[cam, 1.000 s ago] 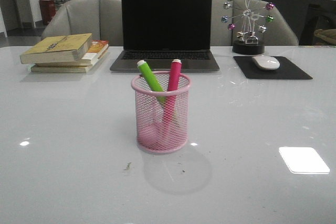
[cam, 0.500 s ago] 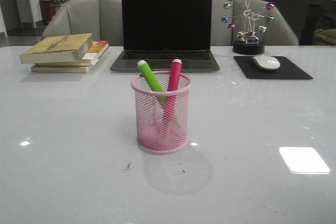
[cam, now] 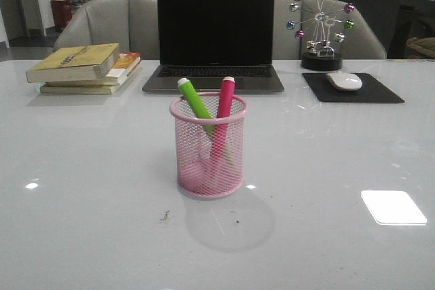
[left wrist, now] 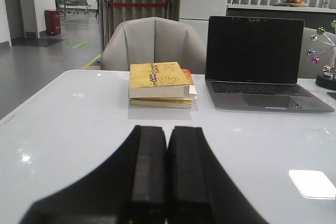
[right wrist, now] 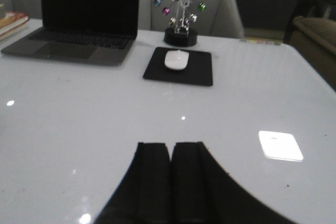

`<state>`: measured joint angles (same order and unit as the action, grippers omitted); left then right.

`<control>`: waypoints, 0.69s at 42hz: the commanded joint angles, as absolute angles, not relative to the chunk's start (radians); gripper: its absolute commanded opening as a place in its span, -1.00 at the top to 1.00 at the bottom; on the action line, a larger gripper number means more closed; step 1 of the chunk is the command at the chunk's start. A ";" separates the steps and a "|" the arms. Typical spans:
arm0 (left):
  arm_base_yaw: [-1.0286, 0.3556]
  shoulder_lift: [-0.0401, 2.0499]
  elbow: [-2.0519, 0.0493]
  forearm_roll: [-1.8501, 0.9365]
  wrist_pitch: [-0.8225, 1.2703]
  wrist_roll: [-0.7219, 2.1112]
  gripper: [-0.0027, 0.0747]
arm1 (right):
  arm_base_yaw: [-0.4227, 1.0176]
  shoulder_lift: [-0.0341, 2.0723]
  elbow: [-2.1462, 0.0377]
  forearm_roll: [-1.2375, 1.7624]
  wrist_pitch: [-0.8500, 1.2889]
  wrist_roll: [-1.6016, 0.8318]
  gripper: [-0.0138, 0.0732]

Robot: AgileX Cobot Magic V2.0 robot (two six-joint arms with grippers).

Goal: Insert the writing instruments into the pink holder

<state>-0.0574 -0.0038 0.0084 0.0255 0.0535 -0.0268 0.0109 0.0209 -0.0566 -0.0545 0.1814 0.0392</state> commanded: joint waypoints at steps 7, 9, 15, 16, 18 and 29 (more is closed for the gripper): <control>-0.065 -0.023 0.009 0.025 -0.033 -0.029 0.69 | -0.008 -0.020 0.012 -0.023 -0.065 0.028 0.55; -0.065 -0.023 0.009 0.025 -0.033 -0.029 0.69 | -0.008 -0.020 0.012 -0.022 -0.069 0.028 0.55; -0.065 -0.023 0.009 0.025 -0.033 -0.029 0.69 | -0.008 -0.020 0.012 0.000 -0.072 0.028 0.55; -0.065 -0.023 0.009 0.025 -0.033 -0.029 0.69 | -0.008 -0.020 0.017 0.014 -0.079 0.028 0.55; -0.065 -0.023 0.009 0.025 -0.033 -0.029 0.69 | -0.008 -0.027 0.016 0.034 -0.077 0.021 0.55; -0.065 -0.023 0.009 0.025 -0.033 -0.029 0.69 | -0.008 -0.032 0.016 0.064 -0.083 -0.040 0.55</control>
<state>-0.0574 -0.0038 0.0084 0.0255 0.0535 -0.0268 -0.0009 -0.0102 0.0283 0.0579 0.0146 -0.0324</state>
